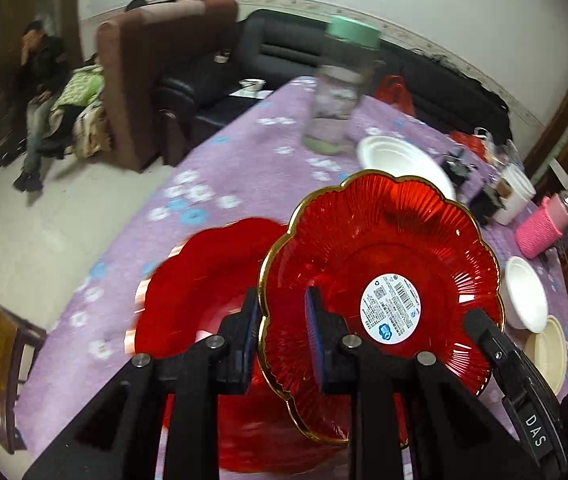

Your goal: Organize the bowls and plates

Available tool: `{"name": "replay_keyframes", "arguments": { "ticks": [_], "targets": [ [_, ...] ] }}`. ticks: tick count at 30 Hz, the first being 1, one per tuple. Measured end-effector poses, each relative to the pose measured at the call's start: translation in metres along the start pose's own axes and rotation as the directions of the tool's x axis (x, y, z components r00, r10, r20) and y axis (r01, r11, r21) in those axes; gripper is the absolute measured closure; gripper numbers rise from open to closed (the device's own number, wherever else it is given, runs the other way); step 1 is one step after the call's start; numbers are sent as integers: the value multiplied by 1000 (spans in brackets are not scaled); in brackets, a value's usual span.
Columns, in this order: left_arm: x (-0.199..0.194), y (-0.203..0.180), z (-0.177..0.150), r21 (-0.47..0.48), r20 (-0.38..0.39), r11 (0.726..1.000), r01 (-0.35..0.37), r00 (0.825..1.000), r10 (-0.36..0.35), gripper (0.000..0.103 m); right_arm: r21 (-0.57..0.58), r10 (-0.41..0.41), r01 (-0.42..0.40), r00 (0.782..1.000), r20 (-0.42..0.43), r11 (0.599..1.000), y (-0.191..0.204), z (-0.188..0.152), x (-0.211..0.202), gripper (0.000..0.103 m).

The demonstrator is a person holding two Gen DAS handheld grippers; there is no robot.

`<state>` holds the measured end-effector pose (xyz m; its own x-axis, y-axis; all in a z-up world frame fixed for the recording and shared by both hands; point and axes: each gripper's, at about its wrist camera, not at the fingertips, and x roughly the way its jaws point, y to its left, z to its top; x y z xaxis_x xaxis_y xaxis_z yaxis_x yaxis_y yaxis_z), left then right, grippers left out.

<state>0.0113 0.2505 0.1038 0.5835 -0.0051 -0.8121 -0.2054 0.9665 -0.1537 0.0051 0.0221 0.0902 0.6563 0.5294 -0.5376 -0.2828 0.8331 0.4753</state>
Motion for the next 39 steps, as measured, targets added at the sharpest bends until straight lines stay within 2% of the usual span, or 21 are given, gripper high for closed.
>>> {"name": "replay_keyframes", "arguments": {
  "ticks": [6, 11, 12, 13, 15, 17, 20, 25, 27, 31, 35, 37, 39],
  "targets": [
    [19, 52, -15, -86, -72, 996, -19, 997, 13, 81, -43, -24, 19, 993, -116, 999, 28, -19, 41, 89],
    [41, 65, -22, -99, -120, 995, -26, 993, 14, 81, -48, -57, 49, 981, -185, 998, 28, -30, 67, 89],
    [42, 64, -23, -90, -107, 996, -29, 994, 19, 80, -39, -59, 52, 978, -198, 998, 26, -32, 72, 88],
    [39, 61, -22, -70, -84, 997, -37, 996, 31, 78, -36, -60, 54, 979, -193, 998, 26, -33, 72, 88],
    [40, 56, -22, -58, -84, 998, -35, 996, 31, 65, -34, -56, 50, 977, -206, 998, 28, -31, 73, 86],
    [40, 54, -23, -53, -86, 998, -35, 996, 31, 61, -40, -67, 59, 973, -220, 997, 29, -31, 73, 86],
    [42, 54, -23, -49, -79, 998, -36, 996, 32, 59, -38, -65, 58, 973, -220, 998, 28, -30, 73, 86],
    [32, 63, -23, -109, -63, 994, 30, 997, -37, 56, -86, -103, 87, 974, -200, 992, 34, -32, 74, 81],
    [21, 63, -22, -107, -31, 994, 32, 999, -35, 50, -143, -144, 118, 971, -189, 983, 43, -35, 77, 75],
    [-7, 62, -22, -100, 41, 994, 33, 999, -29, 47, -289, -249, 195, 955, -160, 937, 65, -41, 83, 69],
    [-38, 67, -26, -119, 120, 991, 54, 992, -39, 36, -351, -268, 215, 957, -110, 912, 75, -41, 79, 62],
    [-46, 67, -27, -117, 140, 992, 53, 990, -36, 35, -366, -261, 213, 961, -87, 906, 77, -40, 73, 52],
    [-51, 66, -29, -111, 147, 992, 59, 988, -42, 35, -375, -256, 216, 965, -61, 902, 78, -39, 67, 35]
  ]
}}
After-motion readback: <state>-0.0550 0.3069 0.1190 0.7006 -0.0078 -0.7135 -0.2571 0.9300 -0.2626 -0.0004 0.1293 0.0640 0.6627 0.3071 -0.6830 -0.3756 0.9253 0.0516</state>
